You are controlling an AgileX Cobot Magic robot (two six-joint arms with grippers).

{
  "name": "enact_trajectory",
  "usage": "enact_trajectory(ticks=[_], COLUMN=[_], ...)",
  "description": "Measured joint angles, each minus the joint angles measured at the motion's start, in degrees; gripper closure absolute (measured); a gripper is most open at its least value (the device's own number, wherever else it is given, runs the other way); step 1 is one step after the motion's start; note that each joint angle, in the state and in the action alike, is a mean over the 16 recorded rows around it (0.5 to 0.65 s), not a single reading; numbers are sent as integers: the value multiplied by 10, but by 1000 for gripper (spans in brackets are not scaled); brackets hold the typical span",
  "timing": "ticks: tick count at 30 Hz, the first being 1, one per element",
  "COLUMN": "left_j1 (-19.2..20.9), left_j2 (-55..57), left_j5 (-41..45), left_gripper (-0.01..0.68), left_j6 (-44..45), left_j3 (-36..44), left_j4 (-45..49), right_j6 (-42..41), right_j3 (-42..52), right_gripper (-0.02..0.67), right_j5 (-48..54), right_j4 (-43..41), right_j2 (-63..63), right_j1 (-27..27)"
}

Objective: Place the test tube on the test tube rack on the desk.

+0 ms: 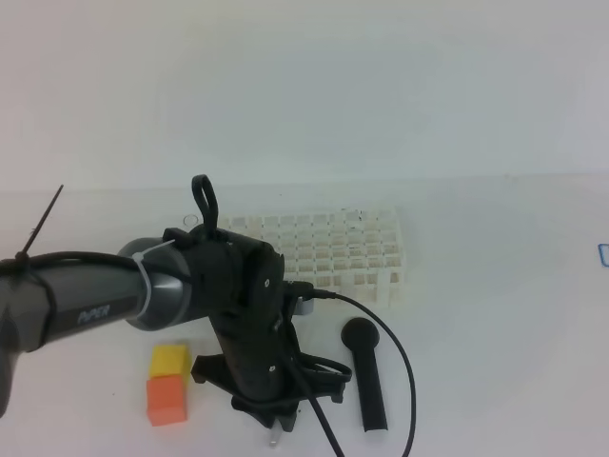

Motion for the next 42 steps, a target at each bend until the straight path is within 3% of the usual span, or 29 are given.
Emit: enact_trajectory(ticks=[15, 24, 33, 42], left_j1=[0, -1, -1, -1], left_j2=[-20, -134, -304, -447], left_j5=[-35, -53, -67, -160], left_gripper=[652, 632, 617, 617], left_j6=[9, 73, 242, 502], left_j3=[2, 4, 12, 113], left_j4=[16, 36, -33, -276], right_j6=[-13, -20, -111, -326], right_j3=[0, 0, 0, 0], right_gripper=[650, 650, 650, 650], right_j5=[7, 17, 31, 54], right_j4=[31, 36, 103, 285], right_j2=[0, -1, -1, -1], right_j1=[0, 0, 0, 0])
